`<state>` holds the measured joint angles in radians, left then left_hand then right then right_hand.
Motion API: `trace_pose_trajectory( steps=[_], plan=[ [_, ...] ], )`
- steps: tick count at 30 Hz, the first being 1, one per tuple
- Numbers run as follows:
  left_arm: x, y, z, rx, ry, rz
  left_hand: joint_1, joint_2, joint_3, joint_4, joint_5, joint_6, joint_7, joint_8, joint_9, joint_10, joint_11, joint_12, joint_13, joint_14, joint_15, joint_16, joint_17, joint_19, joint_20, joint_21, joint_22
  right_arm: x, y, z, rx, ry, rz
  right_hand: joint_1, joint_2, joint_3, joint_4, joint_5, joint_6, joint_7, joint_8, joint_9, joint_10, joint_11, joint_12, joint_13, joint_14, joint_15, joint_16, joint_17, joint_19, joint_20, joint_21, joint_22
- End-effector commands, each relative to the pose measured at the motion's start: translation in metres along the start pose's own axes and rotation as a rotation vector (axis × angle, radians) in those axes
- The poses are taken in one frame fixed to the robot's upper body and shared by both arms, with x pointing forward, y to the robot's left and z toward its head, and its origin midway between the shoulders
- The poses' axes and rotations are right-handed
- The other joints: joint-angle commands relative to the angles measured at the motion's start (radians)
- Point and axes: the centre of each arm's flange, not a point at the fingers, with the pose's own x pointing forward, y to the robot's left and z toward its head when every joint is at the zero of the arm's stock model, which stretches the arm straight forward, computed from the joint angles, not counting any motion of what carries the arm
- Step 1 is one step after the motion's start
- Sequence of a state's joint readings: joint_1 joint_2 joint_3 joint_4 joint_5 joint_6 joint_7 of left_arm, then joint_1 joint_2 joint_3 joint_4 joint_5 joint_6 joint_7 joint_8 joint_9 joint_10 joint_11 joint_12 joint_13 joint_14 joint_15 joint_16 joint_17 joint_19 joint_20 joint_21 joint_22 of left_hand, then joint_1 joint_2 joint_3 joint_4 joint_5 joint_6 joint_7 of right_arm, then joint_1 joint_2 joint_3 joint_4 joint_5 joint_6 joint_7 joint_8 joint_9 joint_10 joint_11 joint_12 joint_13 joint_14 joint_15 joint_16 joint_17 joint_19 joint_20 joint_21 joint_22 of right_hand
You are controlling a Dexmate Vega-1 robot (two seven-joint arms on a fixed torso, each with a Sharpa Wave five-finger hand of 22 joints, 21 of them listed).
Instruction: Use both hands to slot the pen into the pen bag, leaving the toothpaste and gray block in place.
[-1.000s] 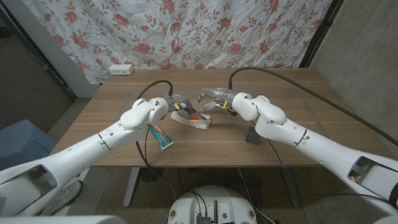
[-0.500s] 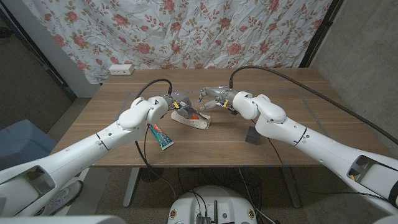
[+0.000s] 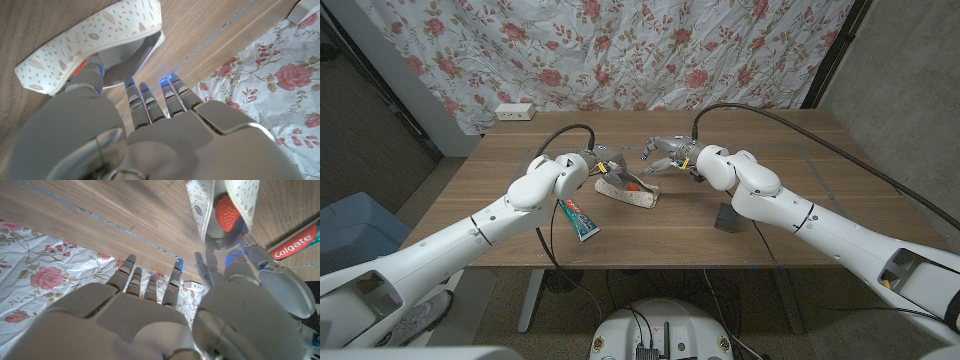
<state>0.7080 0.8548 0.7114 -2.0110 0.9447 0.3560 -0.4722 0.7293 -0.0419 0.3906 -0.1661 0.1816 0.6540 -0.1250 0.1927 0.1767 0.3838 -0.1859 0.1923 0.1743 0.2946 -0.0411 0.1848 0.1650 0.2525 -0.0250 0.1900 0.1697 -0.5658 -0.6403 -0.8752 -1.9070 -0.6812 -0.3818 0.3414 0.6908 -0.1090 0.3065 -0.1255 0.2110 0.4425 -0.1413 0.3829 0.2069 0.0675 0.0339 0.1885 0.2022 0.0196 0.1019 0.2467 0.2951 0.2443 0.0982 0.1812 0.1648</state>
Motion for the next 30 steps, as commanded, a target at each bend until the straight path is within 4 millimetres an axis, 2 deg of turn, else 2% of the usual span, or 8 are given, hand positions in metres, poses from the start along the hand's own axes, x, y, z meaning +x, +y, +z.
trace_pose_trajectory(
  steps=[1,14,24,26,30],
  plan=[
    [-0.009,0.007,-0.008,-0.014,0.019,0.015,0.005,0.006,-0.004,0.0,0.004,0.01,0.002,0.002,0.002,-0.005,-0.001,-0.002,0.003,0.002,-0.107,-0.002,0.004,0.003,0.002,0.004,0.003,0.003,-0.004,-0.008,-0.001,0.001,-0.003,-0.007,-0.004,-0.007,-0.002,0.008,-0.001,0.003,-0.006,0.005,-0.009,-0.002,0.007,0.005,-0.005,0.001,-0.003,0.001,0.003,0.002,0.006,0.005],
    [-0.017,0.009,-0.03,-0.117,0.02,0.04,0.0,0.008,-0.008,0.003,0.003,-0.003,0.0,-0.005,0.002,-0.012,0.003,-0.005,0.003,-0.008,-0.104,-0.006,0.004,-0.001,0.0,0.002,0.003,0.005,-0.001,-0.021,0.023,-0.052,-0.027,-0.03,-0.009,-0.018,0.004,0.017,-0.04,0.006,-0.027,0.005,-0.019,0.001,0.006,0.005,-0.017,0.001,-0.008,0.002,0.0,-0.002,0.006,0.005],
    [-0.02,0.007,-0.046,-0.224,0.011,0.072,-0.006,0.014,-0.012,0.007,0.003,-0.019,0.0,-0.011,0.002,-0.021,0.005,-0.008,0.003,-0.03,-0.09,-0.011,0.004,-0.004,-0.001,0.001,0.003,0.0,0.001,-0.04,0.103,-0.088,-0.08,-0.08,0.01,-0.03,0.029,0.022,-0.055,0.01,-0.039,0.006,-0.024,0.0,0.009,0.005,-0.038,0.001,-0.014,0.007,-0.013,-0.002,0.004,0.005],
    [-0.021,0.007,-0.048,-0.23,0.015,0.078,-0.008,0.018,-0.012,0.009,0.003,-0.027,0.001,-0.013,0.002,-0.022,0.009,-0.008,0.003,-0.032,-0.088,-0.01,0.005,-0.005,0.0,0.001,0.003,-0.001,0.001,-0.043,0.124,-0.083,-0.087,-0.102,0.024,-0.034,0.041,0.022,-0.047,0.001,-0.039,0.007,-0.012,-0.007,0.014,0.005,-0.041,0.0,-0.014,0.008,-0.015,-0.004,0.004,0.005],
    [-0.022,0.006,-0.052,-0.263,0.022,0.086,-0.011,0.025,-0.012,0.011,0.002,-0.035,0.002,-0.015,0.002,-0.022,0.01,-0.008,0.003,-0.034,-0.086,-0.01,0.005,-0.006,0.0,0.001,0.003,-0.003,0.003,-0.049,0.163,-0.09,-0.104,-0.115,0.032,-0.036,0.047,0.022,-0.044,-0.007,-0.041,0.006,-0.005,-0.015,0.017,0.005,-0.045,-0.001,-0.015,0.009,-0.017,-0.009,0.004,0.005]
  ],
)
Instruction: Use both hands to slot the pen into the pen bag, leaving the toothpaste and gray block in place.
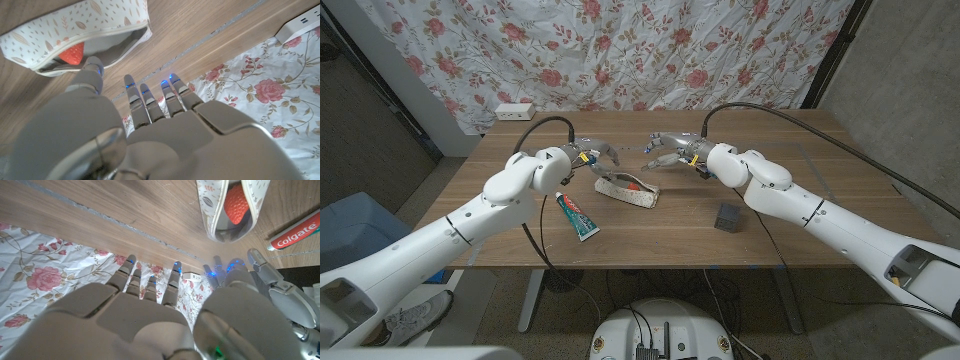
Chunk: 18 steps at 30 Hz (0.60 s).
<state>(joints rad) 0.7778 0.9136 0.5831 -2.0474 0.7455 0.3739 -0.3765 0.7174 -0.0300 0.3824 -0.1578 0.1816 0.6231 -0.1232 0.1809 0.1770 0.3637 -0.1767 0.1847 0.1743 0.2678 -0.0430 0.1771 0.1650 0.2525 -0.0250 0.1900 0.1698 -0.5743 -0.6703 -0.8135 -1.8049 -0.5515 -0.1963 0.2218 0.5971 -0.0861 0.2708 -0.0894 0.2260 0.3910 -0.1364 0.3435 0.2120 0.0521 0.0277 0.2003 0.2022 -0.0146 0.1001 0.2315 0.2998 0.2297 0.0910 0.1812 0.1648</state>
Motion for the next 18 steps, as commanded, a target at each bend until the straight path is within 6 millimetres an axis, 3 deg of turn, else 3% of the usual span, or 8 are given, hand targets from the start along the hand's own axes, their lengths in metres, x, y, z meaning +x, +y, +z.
trace_pose_trajectory(
  steps=[1,7,13,18],
  plan=[
    [-0.004,0.0,-0.017,-0.115,0.0,0.038,0.0,0.014,-0.003,0.004,0.002,-0.007,-0.001,-0.004,0.002,-0.003,0.001,0.0,0.003,-0.007,-0.084,-0.001,0.005,-0.006,0.0,0.0,0.003,-0.007,0.002,-0.02,0.101,-0.021,-0.054,-0.024,0.01,-0.001,0.012,0.007,0.008,-0.013,-0.002,0.0,0.011,-0.009,0.005,0.005,-0.012,0.0,0.0,0.004,-0.003,-0.005,0.004,0.004],
    [-0.007,-0.003,-0.03,-0.291,0.01,0.091,-0.005,0.019,-0.005,0.007,0.001,-0.011,0.0,-0.003,0.002,-0.002,0.003,0.001,0.004,-0.007,-0.083,0.0,0.005,-0.007,0.001,0.001,0.004,-0.009,0.007,-0.032,0.177,-0.042,-0.094,-0.051,0.022,-0.009,0.022,0.006,-0.002,-0.007,-0.016,-0.004,0.029,-0.013,0.011,0.004,-0.004,-0.015,0.004,0.004,0.024,-0.031,0.014,0.004],
    [-0.005,-0.007,-0.037,-0.361,0.018,0.107,-0.012,0.024,-0.007,0.01,0.001,-0.017,0.002,-0.004,0.002,-0.002,0.007,0.001,0.004,-0.011,-0.079,-0.001,0.006,-0.005,0.002,0.002,0.004,-0.012,0.011,-0.04,0.234,-0.038,-0.132,-0.063,0.028,-0.012,0.027,0.004,-0.014,-0.014,-0.026,-0.006,0.037,-0.019,0.013,0.003,0.001,-0.021,0.006,0.004,0.029,-0.035,0.014,0.003],
    [-0.004,-0.014,-0.048,-0.481,0.023,0.14,-0.019,0.034,-0.008,0.012,0.0,-0.042,0.01,-0.009,0.002,-0.008,0.02,0.0,0.004,-0.018,-0.073,-0.001,0.005,-0.005,0.005,0.002,0.004,-0.016,0.013,-0.046,0.27,-0.017,-0.174,-0.089,0.037,-0.02,0.035,-0.001,-0.03,-0.013,-0.043,-0.011,0.052,-0.03,0.017,0.002,0.013,-0.051,0.011,0.003,0.041,-0.05,0.015,0.003]
  ],
)
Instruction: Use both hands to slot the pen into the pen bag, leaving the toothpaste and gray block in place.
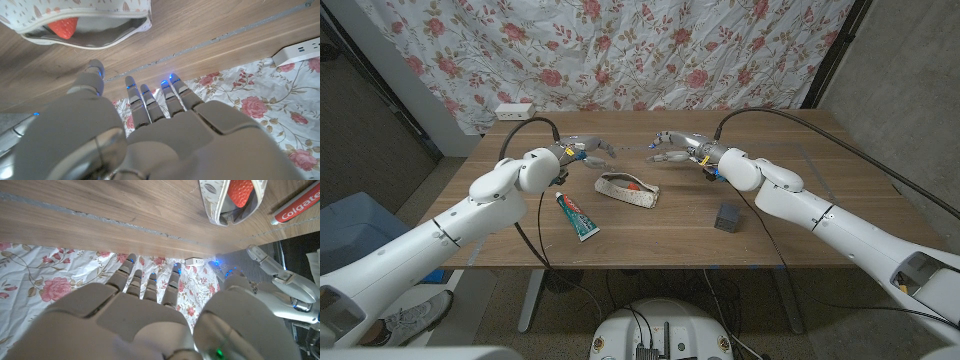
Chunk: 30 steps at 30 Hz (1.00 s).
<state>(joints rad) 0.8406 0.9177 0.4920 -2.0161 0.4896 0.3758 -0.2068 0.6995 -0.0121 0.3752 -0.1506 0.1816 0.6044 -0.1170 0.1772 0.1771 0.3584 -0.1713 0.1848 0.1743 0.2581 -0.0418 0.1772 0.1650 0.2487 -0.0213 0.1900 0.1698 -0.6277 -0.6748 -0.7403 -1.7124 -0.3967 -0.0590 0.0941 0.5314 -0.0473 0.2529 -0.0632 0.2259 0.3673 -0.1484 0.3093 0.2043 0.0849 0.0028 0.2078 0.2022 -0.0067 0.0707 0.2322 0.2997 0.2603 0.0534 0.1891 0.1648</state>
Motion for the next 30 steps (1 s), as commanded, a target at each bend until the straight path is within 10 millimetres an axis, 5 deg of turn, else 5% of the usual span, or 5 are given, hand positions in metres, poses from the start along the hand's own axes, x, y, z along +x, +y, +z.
trace_pose_trajectory(
  steps=[1,9,12,30],
  plan=[
    [0.0,-0.005,-0.025,-0.249,0.014,0.072,-0.003,0.019,-0.001,0.004,0.0,-0.038,0.003,-0.008,0.002,-0.005,0.018,0.0,0.004,-0.009,-0.074,-0.001,0.005,-0.001,0.001,0.002,0.004,-0.01,0.001,-0.018,0.111,0.016,-0.095,-0.027,-0.002,-0.004,0.01,-0.002,-0.012,0.0,-0.014,-0.004,0.023,-0.009,0.01,0.002,0.008,-0.027,0.01,0.003,0.013,-0.016,0.007,0.003],
    [0.006,-0.012,-0.035,-0.321,0.014,0.11,-0.005,0.022,-0.002,0.002,0.0,-0.057,0.006,-0.008,0.001,-0.007,0.026,0.0,0.004,-0.009,-0.07,0.0,0.004,-0.001,0.001,0.002,0.004,-0.016,0.002,-0.034,0.235,0.031,-0.168,-0.04,0.0,-0.009,0.011,-0.007,-0.021,-0.009,-0.027,-0.008,0.043,-0.026,0.014,0.0,0.021,-0.042,0.013,-0.002,0.024,-0.027,0.008,0.002],
    [0.011,-0.019,-0.039,-0.392,-0.004,0.128,-0.037,0.068,0.0,0.027,-0.002,-0.07,0.013,-0.004,0.002,-0.008,0.04,0.002,0.004,-0.014,-0.064,0.004,0.01,-0.003,0.009,0.003,0.005,-0.016,0.002,-0.038,0.245,0.026,-0.18,-0.046,0.004,-0.011,0.012,-0.009,-0.016,-0.007,-0.031,-0.011,0.051,-0.026,0.015,-0.001,0.034,-0.052,0.017,-0.004,0.031,-0.034,0.009,0.002],
    [0.023,-0.038,-0.051,-0.579,0.024,0.196,-0.072,0.108,0.012,0.03,-0.004,-0.132,0.03,-0.009,0.001,-0.051,0.067,-0.004,0.004,-0.054,-0.038,-0.007,0.006,-0.023,0.023,-0.001,0.006,-0.024,-0.004,-0.066,0.41,0.011,-0.26,-0.071,0.014,-0.02,0.012,-0.022,-0.039,-0.004,-0.065,-0.019,0.089,-0.022,0.018,-0.007,0.074,-0.07,0.025,-0.016,0.051,-0.046,0.007,0.002]
  ],
)
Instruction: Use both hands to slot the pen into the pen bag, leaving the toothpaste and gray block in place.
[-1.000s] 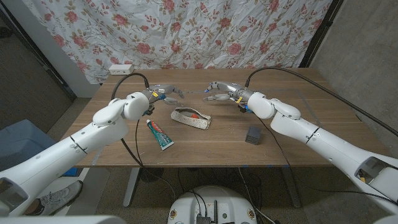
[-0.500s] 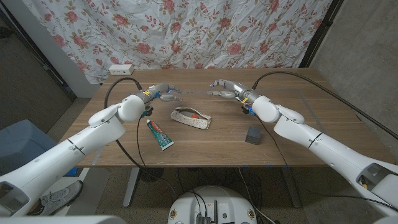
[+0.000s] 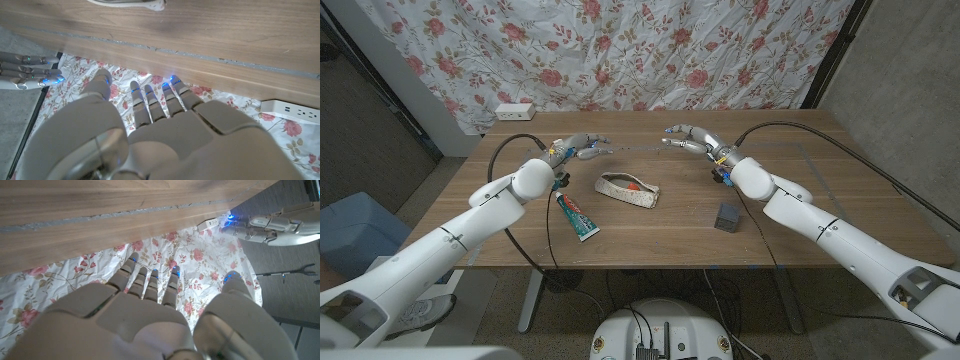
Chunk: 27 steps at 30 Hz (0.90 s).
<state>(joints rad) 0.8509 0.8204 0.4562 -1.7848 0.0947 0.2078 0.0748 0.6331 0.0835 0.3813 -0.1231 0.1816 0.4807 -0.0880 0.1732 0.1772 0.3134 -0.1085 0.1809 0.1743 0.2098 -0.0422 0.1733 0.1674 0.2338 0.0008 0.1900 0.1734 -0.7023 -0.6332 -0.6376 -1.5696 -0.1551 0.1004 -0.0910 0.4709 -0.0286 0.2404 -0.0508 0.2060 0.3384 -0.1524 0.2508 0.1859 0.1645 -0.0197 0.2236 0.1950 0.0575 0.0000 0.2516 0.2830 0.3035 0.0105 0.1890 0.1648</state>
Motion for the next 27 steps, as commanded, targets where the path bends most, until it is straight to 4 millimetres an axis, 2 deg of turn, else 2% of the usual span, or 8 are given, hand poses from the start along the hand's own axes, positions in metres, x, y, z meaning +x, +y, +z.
trace_pose_trajectory(
  steps=[1,16,27],
  plan=[
    [0.001,-0.008,-0.013,-0.135,0.014,0.063,-0.007,0.014,0.006,0.002,-0.005,-0.01,0.002,-0.005,0.001,-0.009,0.005,-0.001,0.004,-0.008,-0.038,-0.003,0.003,-0.008,0.001,-0.001,0.002,-0.008,-0.012,-0.021,0.113,0.003,-0.061,-0.011,-0.004,-0.008,0.0,-0.003,-0.011,0.0,-0.007,-0.001,0.009,0.0,0.002,0.0,0.011,0.002,0.006,0.0,0.008,-0.003,0.007,0.002],
    [0.0,-0.017,-0.039,-0.387,0.01,0.111,-0.047,0.036,0.011,0.007,-0.007,-0.076,0.015,-0.008,-0.001,-0.039,0.018,-0.002,0.003,-0.032,-0.032,-0.003,0.003,-0.024,-0.015,-0.002,0.001,-0.021,-0.021,-0.045,0.29,0.048,-0.113,-0.042,0.011,-0.015,0.009,-0.012,-0.054,0.006,-0.041,-0.005,0.007,-0.001,-0.008,-0.004,0.01,0.004,0.001,-0.005,0.01,-0.008,0.003,0.002],
    [0.005,-0.028,-0.052,-0.55,-0.005,0.159,-0.082,0.064,0.018,0.019,-0.007,-0.108,0.036,-0.002,-0.001,-0.055,0.031,0.001,0.003,-0.044,-0.019,0.001,0.005,-0.033,-0.018,-0.002,0.001,-0.027,-0.017,-0.055,0.394,0.082,-0.142,-0.063,0.028,-0.017,0.019,-0.014,-0.059,0.019,-0.049,-0.006,0.012,0.002,-0.011,-0.006,0.01,0.006,0.0,-0.007,-0.006,-0.009,-0.004,0.002]
  ],
)
